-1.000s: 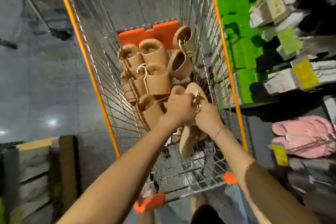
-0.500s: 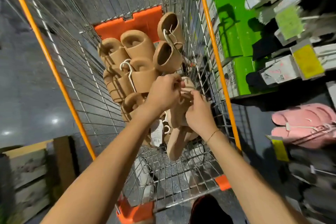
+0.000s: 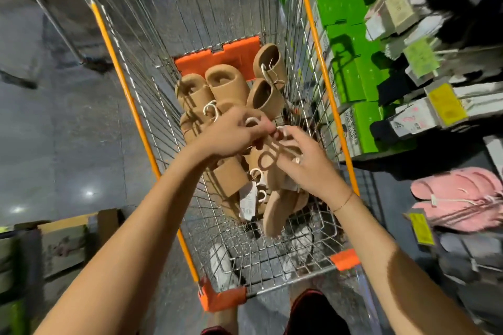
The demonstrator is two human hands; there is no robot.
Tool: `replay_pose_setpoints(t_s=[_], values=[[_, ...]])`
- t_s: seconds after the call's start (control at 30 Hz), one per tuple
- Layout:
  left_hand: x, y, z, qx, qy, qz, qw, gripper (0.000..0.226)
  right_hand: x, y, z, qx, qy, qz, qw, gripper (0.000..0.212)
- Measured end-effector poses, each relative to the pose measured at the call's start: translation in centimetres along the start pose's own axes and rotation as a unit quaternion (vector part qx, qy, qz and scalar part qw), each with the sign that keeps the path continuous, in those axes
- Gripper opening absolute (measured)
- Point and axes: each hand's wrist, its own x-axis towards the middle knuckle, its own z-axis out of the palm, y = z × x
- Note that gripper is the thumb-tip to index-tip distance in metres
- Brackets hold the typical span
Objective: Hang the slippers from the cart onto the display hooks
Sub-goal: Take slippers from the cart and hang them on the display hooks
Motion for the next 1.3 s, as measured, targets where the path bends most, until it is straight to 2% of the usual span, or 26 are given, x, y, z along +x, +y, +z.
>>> replay_pose_setpoints(t_s=[0.07, 0.1, 0.17, 0.2, 0.27, 0.33, 0.4, 0.47, 0.53, 0.63, 0.7, 0.8, 0.9, 1.03, 1.1, 1.17, 1.23, 1.3], values=[[0.4, -0.7, 2.0, -0.047, 0.028, -0.004, 0.999, 0.027, -0.6, 0.5, 0.5, 0.081, -0.021, 0.05, 0.995, 0.029], [0.6, -1.2, 3.1, -0.119, 0.047, -0.022, 0.992, 0.035, -0.9, 0.9, 0.8, 0.111, -0.005, 0.075, 0.991, 0.02], [1.0, -2.5, 5.7, -0.277, 0.093, -0.076, 0.953, 0.048, -1.6, 2.1, 0.9, 0.09, 0.079, 0.103, 0.987, 0.007], [1.7, -4.2, 7.3, -0.296, 0.123, -0.112, 0.941, 0.054, -1.9, 2.9, 1.0, 0.057, 0.135, 0.109, 0.983, 0.012], [2.7, -7.5, 10.7, -0.161, 0.159, -0.208, 0.952, 0.067, -2.8, 4.0, 1.3, 0.045, 0.231, 0.114, 0.965, 0.023], [3.1, -10.2, 14.2, -0.05, 0.101, -0.254, 0.961, 0.081, -3.9, 4.4, 1.8, 0.058, 0.286, 0.107, 0.951, 0.027], [3.2, -12.2, 17.2, -0.035, 0.054, -0.255, 0.965, 0.068, -4.8, 5.2, 2.3, 0.053, 0.307, 0.107, 0.944, 0.028], [3.1, -13.8, 18.9, -0.05, 0.089, -0.289, 0.952, 0.054, -5.5, 5.9, 2.3, 0.084, 0.306, 0.104, 0.942, 0.027], [2.6, -15.8, 19.4, -0.146, 0.14, -0.314, 0.927, 0.049, -6.0, 6.5, 2.2, 0.126, 0.295, 0.11, 0.941, 0.027], [1.1, -18.6, 19.2, -0.214, 0.175, -0.301, 0.913, 0.046, -6.6, 6.3, 1.9, 0.135, 0.296, 0.096, 0.941, 0.027], [-1.4, -15.7, 17.8, -0.238, 0.206, -0.296, 0.902, 0.052, -6.6, 5.8, 1.5, 0.145, 0.306, 0.09, 0.937, 0.029], [-3.7, -13.1, 16.5, -0.33, 0.22, -0.277, 0.875, 0.049, -6.2, 4.4, 1.1, 0.156, 0.304, 0.086, 0.936, 0.031], [-5.0, -12.1, 15.2, -0.425, 0.204, -0.251, 0.845, 0.057, -6.0, 2.7, 0.8, 0.18, 0.295, 0.07, 0.936, 0.037], [-6.6, -11.1, 13.5, -0.527, 0.178, -0.198, 0.807, 0.07, -6.0, 0.8, 0.6, 0.181, 0.289, 0.059, 0.938, 0.027], [-7.3, -10.6, 12.9, -0.55, 0.165, -0.166, 0.802, 0.078, -6.0, 0.0, 0.6, 0.187, 0.285, 0.062, 0.938, 0.024], [-7.8, -9.5, 13.2, -0.568, 0.158, -0.15, 0.794, 0.077, -6.1, -0.5, 0.8, 0.194, 0.287, 0.064, 0.936, 0.022], [-8.1, -8.1, 13.9, -0.58, 0.146, -0.155, 0.786, 0.071, -6.3, -1.0, 1.0, 0.191, 0.287, 0.062, 0.937, 0.024], [-8.4, -7.4, 15.0, -0.604, 0.147, -0.165, 0.766, 0.077, -6.5, -1.3, 1.3, 0.195, 0.277, 0.057, 0.939, 0.025]])
